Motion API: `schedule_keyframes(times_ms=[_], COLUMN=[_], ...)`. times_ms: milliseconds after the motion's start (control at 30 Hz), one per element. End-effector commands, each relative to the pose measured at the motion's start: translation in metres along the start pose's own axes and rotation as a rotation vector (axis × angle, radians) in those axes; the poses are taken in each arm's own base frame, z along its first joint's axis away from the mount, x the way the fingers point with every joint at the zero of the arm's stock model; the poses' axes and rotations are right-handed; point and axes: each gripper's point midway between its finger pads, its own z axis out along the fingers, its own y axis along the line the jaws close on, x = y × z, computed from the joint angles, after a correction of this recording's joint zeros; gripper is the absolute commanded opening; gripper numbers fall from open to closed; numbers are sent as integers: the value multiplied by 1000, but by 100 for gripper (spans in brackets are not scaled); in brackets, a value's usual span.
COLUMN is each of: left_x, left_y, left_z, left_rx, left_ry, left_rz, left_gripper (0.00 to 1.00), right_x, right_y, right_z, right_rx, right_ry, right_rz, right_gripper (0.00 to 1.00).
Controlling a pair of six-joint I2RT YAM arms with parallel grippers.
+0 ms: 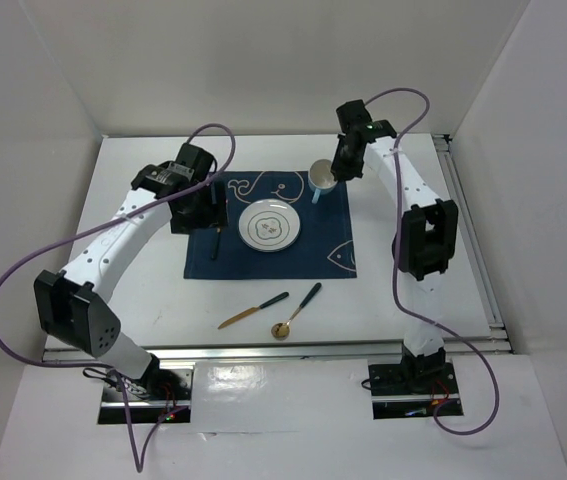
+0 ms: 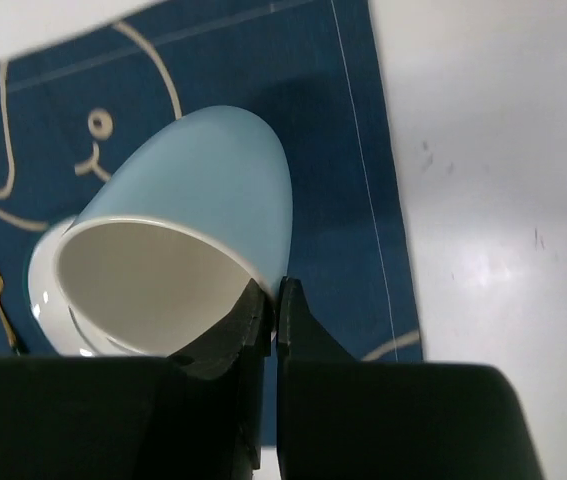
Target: Set the dinner table for one person
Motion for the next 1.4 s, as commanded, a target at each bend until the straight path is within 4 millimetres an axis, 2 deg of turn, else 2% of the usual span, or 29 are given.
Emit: schedule_keyframes(times_ms=[0,100,133,200,400,467,500,533,600,667,700,733,833,933,967,1000,1033,1067,1100,1133,1167,1200,1233,1267,1300,1333,1367], left_x=[8,17,21,29,57,68,72,82,88,96,101,106,117,131,131,133,131,132,126,123,112,104,90,80,72,60,49], left_y=[-5,-11,-10,-17,-22,-26,-28,-30,-33,-37,-37,-38,-35,-26,-23,-18,-12,-6,5,8,15,20,20,28,28,26,32], left_z=[-11,-11,-11,-11,-7,-7,-6,-6,-7,-7,-5,-5,0,6,9,6,6,6,-1,-3,-9,-13,-18,-24,-28,-34,-38], left_rx=[43,50,56,63,44,50,48,45,39,47,50,48,27,-14,-37,-57,-101,-135,-189,-211,-218,-226,-223,-222,-214,-194,-194], left_ry=[2,14,22,36,61,89,98,118,117,134,150,159,186,226,219,221,203,198,164,145,114,93,50,35,19,-10,-27], left_rz=[22,36,37,54,64,78,72,84,83,81,82,83,71,32,17,4,-35,-52,-65,-81,-124,-144,-165,-173,-179,-190,-202], left_gripper=[88,88,88,88,88,88,88,88,88,88,88,88,88,85,85,85,84,84,84,84,84,84,84,84,84,84,84], right_x=[-44,-47,-54,-50,-43,-43,-43,-45,-47,-48,-52,-53,-66,-77,-87,-91,-75,-76,-61,-50,-46,-19,-5,16,27,58,85], right_y=[24,25,21,22,21,15,15,13,14,17,21,25,31,39,42,52,42,50,41,42,46,44,44,56,61,53,67], right_z=[-1,19,20,33,50,54,54,55,55,55,50,47,29,1,-28,-43,-35,-74,-64,-70,-104,-89,-93,-100,-118,-102,-106], right_rx=[-81,-85,-84,-83,-70,-61,-61,-66,-72,-88,-106,-127,-173,-234,-262,-299,-260,-305,-297,-308,-368,-392,-420,-483,-522,-507,-564], right_ry=[-114,-108,-120,-97,-71,-65,-65,-61,-70,-73,-84,-84,-110,-160,-216,-267,-253,-320,-315,-328,-385,-357,-352,-340,-371,-315,-286], right_rz=[1,7,18,16,22,29,29,36,37,37,37,37,44,21,4,-20,-53,-85,-108,-160,-196,-243,-280,-364,-415,-484,-557], right_gripper=[0,0,0,0,2,11,22,27,48,58,63,75,90,94,96,97,98,98,98,97,94,92,88,86,86,85,83])
